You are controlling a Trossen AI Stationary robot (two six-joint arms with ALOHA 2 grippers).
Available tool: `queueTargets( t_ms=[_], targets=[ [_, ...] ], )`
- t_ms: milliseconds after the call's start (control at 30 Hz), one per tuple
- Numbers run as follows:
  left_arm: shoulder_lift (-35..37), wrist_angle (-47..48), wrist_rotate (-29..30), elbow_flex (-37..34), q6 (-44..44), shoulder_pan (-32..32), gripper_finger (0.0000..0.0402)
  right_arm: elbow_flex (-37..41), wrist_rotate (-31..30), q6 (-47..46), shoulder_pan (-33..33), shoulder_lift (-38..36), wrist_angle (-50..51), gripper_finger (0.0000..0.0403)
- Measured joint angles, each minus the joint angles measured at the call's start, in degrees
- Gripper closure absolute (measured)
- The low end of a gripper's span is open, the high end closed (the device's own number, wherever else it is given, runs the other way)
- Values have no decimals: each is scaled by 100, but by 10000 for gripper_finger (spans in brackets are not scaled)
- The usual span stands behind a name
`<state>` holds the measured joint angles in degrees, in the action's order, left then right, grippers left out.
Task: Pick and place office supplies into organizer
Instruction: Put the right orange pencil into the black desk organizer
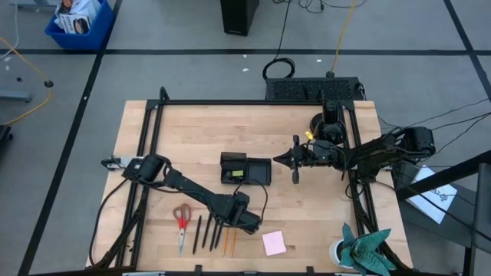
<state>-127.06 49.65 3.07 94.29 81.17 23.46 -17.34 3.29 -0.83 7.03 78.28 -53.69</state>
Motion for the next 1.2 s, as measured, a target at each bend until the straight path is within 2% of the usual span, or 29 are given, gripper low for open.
queueTargets(
  t_ms=[500, 733, 967, 1200],
  targets=[
    [-25, -267, 59, -19, -227, 36, 344, 0, 0, -1, 0, 0, -2, 403],
    [-37, -826, 507, -21, -620, 44, 380, 0, 2, -1, 0, 0, 0, 403],
    [-66, -1458, 862, -34, -1364, 36, 387, 0, 2, -1, 0, 2, 0, 403],
    [158, -1486, 1344, -45, -1854, 36, 377, 0, 159, -1, -2, 0, -9, 403]
  ],
)
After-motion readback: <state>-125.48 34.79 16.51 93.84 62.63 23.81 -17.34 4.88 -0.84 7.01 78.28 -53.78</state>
